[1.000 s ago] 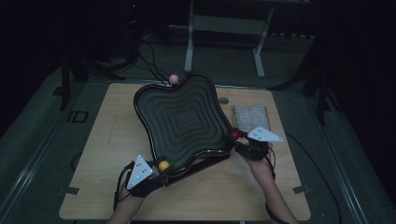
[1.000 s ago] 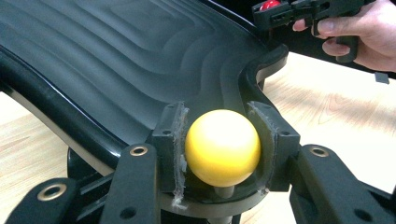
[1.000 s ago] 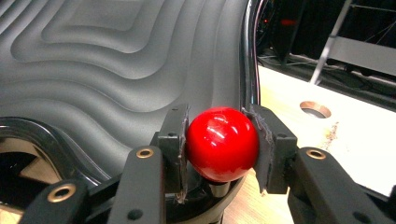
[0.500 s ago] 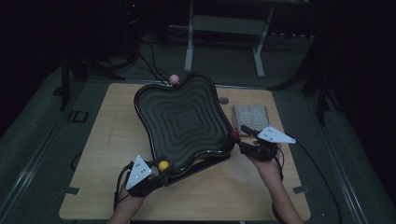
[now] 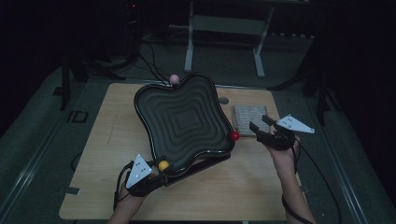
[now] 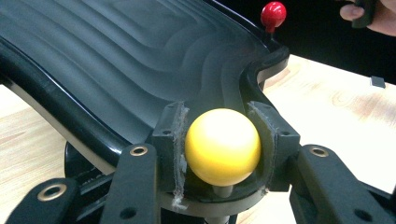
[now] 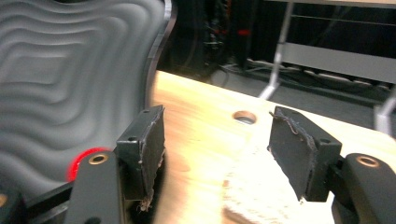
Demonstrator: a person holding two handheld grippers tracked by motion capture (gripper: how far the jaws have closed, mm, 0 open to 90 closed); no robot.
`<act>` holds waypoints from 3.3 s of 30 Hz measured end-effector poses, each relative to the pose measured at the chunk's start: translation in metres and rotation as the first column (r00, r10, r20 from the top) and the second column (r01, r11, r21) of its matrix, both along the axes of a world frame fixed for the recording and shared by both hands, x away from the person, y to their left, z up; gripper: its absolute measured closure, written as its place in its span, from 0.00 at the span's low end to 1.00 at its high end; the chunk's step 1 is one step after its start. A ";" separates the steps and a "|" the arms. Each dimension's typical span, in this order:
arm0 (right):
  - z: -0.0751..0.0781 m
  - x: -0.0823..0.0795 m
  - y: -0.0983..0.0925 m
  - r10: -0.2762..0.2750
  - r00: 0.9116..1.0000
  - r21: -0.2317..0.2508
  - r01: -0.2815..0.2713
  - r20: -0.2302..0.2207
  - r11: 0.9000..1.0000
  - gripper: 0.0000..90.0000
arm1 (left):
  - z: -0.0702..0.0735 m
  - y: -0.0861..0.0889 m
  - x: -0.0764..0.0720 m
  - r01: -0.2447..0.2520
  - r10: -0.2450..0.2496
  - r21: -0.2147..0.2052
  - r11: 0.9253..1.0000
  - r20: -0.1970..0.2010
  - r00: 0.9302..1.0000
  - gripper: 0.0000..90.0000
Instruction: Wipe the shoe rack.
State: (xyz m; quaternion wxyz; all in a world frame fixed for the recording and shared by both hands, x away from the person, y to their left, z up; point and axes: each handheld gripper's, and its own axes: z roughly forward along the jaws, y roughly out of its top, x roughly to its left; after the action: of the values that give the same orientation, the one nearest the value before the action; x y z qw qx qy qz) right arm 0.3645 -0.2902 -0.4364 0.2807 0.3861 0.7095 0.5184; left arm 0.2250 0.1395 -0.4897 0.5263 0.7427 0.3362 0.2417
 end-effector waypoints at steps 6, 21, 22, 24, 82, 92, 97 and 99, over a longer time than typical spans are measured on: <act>-0.002 0.032 -0.002 -0.041 0.998 -0.022 0.040 -0.043 0.999 0.40 | 0.001 0.001 0.001 0.008 -0.008 0.001 1.000 -0.012 1.000 0.64; -0.047 0.102 0.007 -0.146 0.971 -0.059 0.137 -0.188 0.989 0.33 | -0.001 0.002 0.000 0.010 -0.010 -0.014 1.000 -0.002 1.000 0.65; -0.049 0.105 0.008 -0.155 0.969 -0.067 0.145 -0.191 0.987 0.33 | -0.001 0.002 0.001 0.011 -0.011 -0.014 1.000 -0.001 1.000 0.65; -0.055 0.114 0.008 -0.170 0.963 -0.059 0.162 -0.209 0.985 0.33 | -0.001 0.002 0.001 0.017 -0.017 -0.014 1.000 -0.004 1.000 0.65; -0.038 0.073 0.013 -0.158 0.963 -0.097 0.140 -0.217 0.985 0.78 | 0.000 0.004 0.004 0.038 -0.038 -0.018 0.999 -0.013 0.999 0.65; 0.014 0.052 0.017 -0.106 0.985 -0.070 0.097 -0.138 0.993 0.78 | 0.000 0.004 0.004 0.040 -0.040 -0.016 0.999 -0.015 0.999 0.65; 0.036 0.054 0.033 -0.069 0.993 -0.068 0.063 -0.099 0.996 0.78 | -0.001 0.004 0.003 0.039 -0.039 -0.019 0.999 -0.015 0.999 0.65; 0.042 0.057 0.040 -0.051 0.995 -0.066 0.045 -0.087 0.997 0.78 | -0.001 0.004 0.003 0.040 -0.040 -0.021 0.999 -0.014 0.999 0.65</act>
State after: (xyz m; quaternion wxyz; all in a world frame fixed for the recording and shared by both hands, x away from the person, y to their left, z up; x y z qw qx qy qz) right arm 0.4211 -0.2503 -0.3944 0.2736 0.4165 0.7279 0.4709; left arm 0.2284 0.1434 -0.4904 0.5362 0.7456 0.3275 0.2220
